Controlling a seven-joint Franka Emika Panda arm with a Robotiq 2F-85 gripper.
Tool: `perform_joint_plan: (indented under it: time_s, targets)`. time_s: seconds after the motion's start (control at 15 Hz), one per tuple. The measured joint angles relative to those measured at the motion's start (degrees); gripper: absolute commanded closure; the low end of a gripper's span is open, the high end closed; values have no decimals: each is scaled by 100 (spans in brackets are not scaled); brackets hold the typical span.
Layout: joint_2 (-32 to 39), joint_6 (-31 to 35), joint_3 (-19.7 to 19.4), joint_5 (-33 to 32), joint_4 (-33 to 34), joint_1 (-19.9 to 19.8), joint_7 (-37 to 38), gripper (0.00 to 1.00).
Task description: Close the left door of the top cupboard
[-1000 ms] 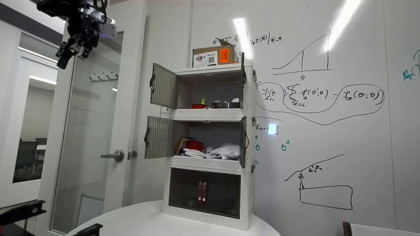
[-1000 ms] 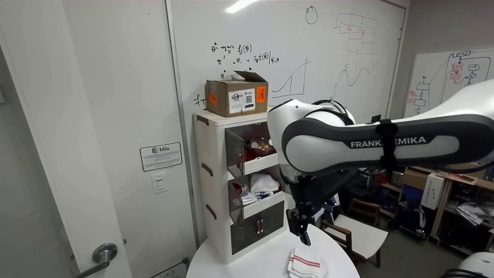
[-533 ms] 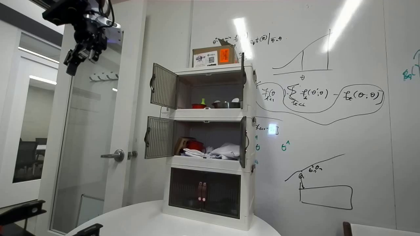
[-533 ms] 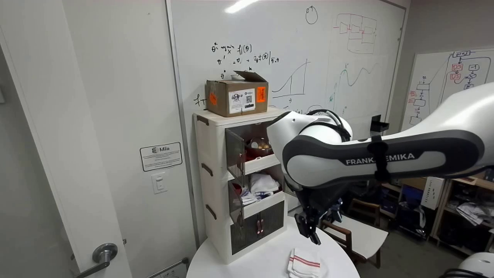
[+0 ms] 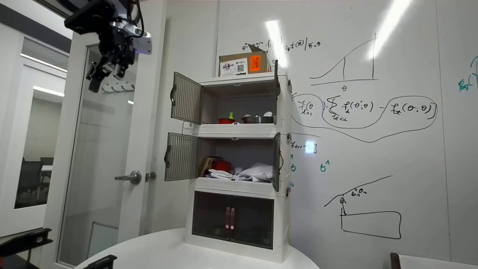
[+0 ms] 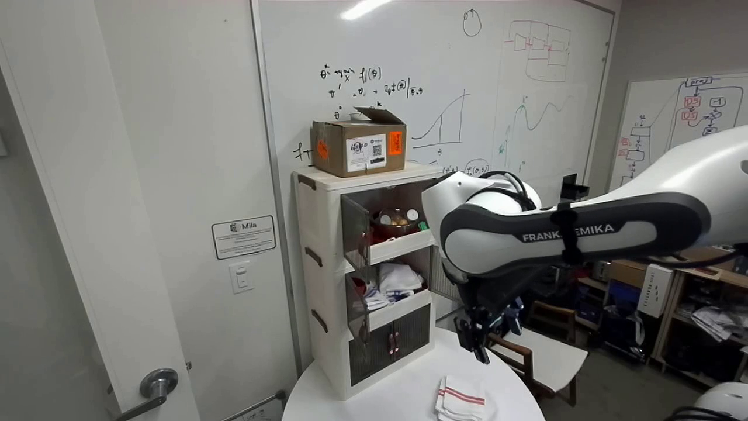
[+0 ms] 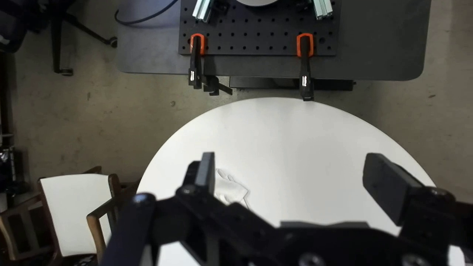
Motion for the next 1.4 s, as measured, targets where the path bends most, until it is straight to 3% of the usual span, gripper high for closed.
perform_joint_plan:
  time_s: [0.4,0.67,1.13,1.4]
  targets:
    - [35,209,-239,-36,241,-121,-36,0]
    - [281,428,-159,-359,1075,-180,111,0]
    - [1238,1823,-54,-465,2471,-433,1376,0]
    - [1947,2259,-42,-466,3275,-420,1800,0]
